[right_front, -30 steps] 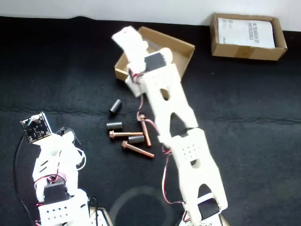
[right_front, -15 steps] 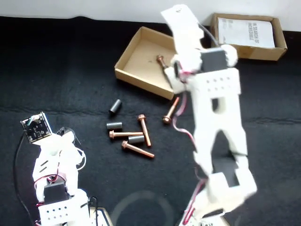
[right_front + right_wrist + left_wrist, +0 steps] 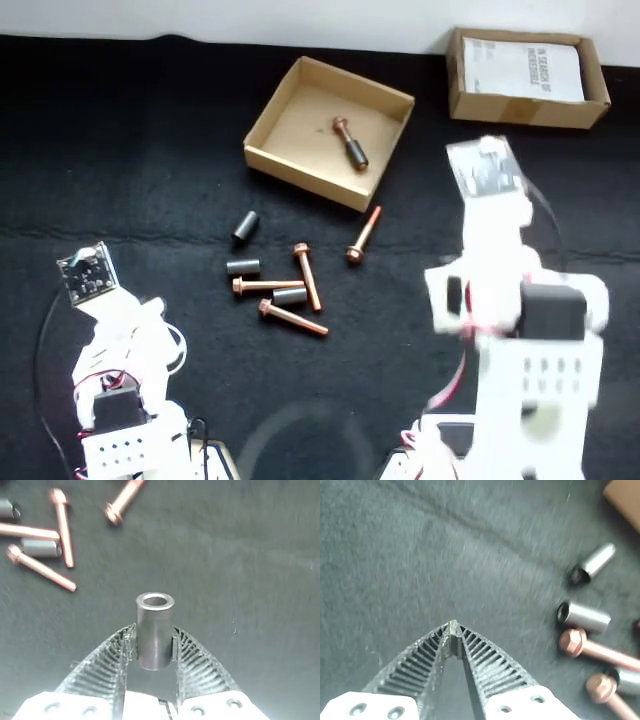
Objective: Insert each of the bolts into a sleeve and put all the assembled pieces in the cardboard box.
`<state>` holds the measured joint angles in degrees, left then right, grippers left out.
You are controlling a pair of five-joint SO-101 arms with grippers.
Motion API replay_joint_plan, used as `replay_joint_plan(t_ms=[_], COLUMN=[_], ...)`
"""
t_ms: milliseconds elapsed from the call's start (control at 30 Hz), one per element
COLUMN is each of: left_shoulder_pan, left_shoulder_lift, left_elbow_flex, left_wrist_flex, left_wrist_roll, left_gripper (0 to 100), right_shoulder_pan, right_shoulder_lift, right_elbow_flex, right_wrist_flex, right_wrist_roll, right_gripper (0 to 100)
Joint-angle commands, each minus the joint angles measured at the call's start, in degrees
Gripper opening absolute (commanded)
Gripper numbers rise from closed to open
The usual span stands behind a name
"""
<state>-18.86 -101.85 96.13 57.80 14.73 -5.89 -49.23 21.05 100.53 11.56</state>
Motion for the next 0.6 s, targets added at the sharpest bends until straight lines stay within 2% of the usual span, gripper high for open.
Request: replay_joint_plan(t_ms=[0, 133, 367, 467, 567], left_shoulder_pan=[1.1, 3.6, 12.2, 15.1, 15.4], left_shoulder_lift=[-1.9, -1.5, -0.7, 5.5, 17.5], left_elbow_flex=[0.0, -6.5, -20.5, -26.2, -34.9], left_wrist_flex=[3.3, 7.6, 12.5, 12.0, 12.0], left_wrist_roll=[-6.6, -12.8, -13.2, -12.5, -9.2], left_gripper=[1, 1, 1, 1, 1], right_shoulder_pan=[4.8, 13.3, 23.8, 25.8, 27.4], right_shoulder_lift=[-11.6, -24.0, -44.0, -51.6, -56.5], right_elbow_flex=[11.0, 24.3, 47.4, 56.0, 62.5], right_wrist_flex=[-2.3, -12.8, -34.9, -40.8, -44.8], right_wrist_roll=[-0.3, -0.3, -0.3, -0.3, -0.3], right_gripper=[0.6, 0.6, 0.6, 0.6, 0.6])
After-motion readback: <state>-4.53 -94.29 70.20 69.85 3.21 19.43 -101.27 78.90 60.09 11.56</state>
